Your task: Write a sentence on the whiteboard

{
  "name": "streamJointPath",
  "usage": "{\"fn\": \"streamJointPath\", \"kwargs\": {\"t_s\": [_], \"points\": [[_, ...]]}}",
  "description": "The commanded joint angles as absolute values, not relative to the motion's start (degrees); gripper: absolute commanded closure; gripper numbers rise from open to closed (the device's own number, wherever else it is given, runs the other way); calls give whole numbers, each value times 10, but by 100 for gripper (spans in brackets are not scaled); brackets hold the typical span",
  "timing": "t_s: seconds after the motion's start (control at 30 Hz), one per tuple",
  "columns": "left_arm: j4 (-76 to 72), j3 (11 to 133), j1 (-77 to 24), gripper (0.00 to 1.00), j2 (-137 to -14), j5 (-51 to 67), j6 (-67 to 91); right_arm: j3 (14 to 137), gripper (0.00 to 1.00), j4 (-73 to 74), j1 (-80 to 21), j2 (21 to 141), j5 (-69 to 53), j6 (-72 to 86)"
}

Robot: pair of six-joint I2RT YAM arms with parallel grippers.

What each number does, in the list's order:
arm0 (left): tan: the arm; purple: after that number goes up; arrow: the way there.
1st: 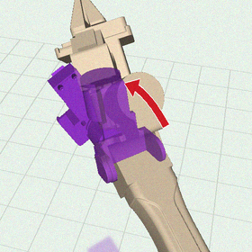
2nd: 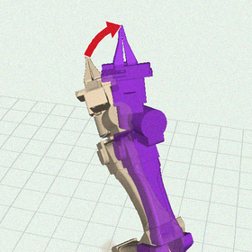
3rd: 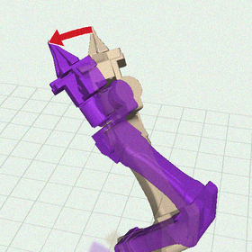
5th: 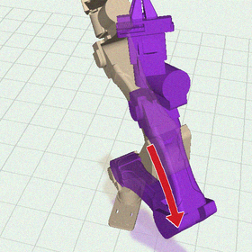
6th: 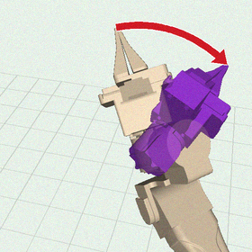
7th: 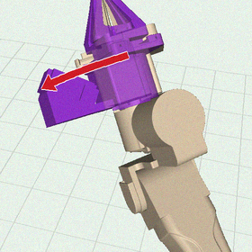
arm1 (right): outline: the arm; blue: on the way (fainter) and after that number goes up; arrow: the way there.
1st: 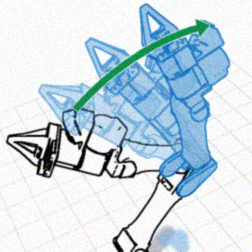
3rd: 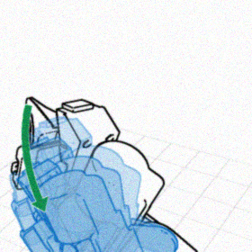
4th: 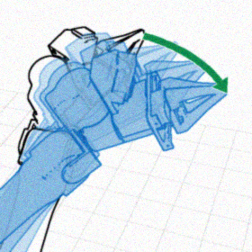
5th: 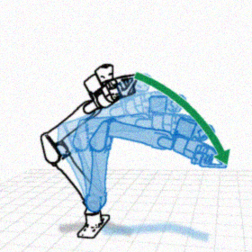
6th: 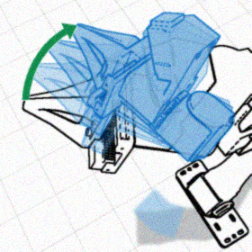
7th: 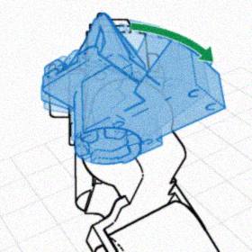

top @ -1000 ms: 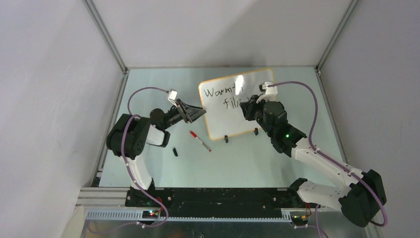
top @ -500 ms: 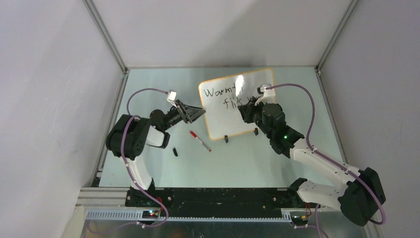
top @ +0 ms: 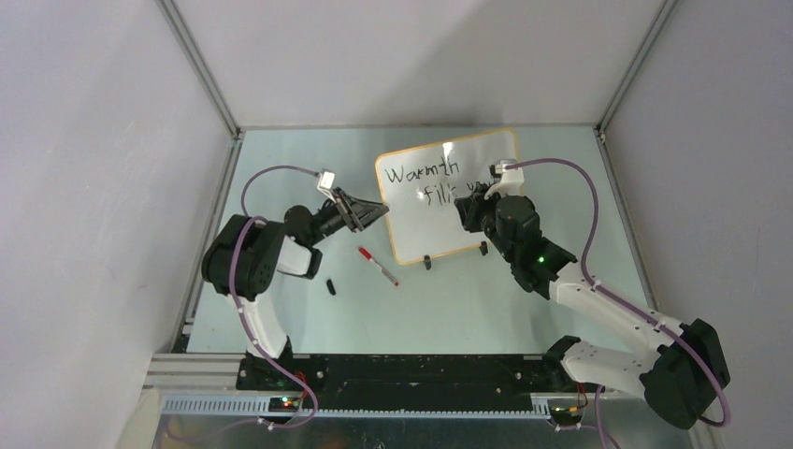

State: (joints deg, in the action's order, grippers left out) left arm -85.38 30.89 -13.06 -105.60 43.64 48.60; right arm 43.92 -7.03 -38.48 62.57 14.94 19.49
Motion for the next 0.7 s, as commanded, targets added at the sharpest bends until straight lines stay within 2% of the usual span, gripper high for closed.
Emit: {"fn": "streamJointPath", "kwargs": {"t_s": [0.0, 0.2, 0.3, 0.33, 0.4, 0.67], "points": [[-857, 337, -134, 60, -1065, 442, 487, 438, 100, -81, -391, 626, 180, 195], [-841, 366, -127, 64, -1093, 455, 494, 451, 100, -74, -412, 653, 204, 174], [-838, 382, -122, 78, -1102, 463, 499, 451, 100, -61, -427, 645, 230, 177], [-835, 386, -118, 87, -1107, 469, 501, 451, 100, -54, -428, 643, 232, 179], [-827, 399, -108, 97, -1115, 477, 503, 452, 100, -45, -435, 644, 237, 183], [-855, 458, -103, 100, -1157, 541, 543, 463, 100, 7, -464, 649, 290, 203]]}}
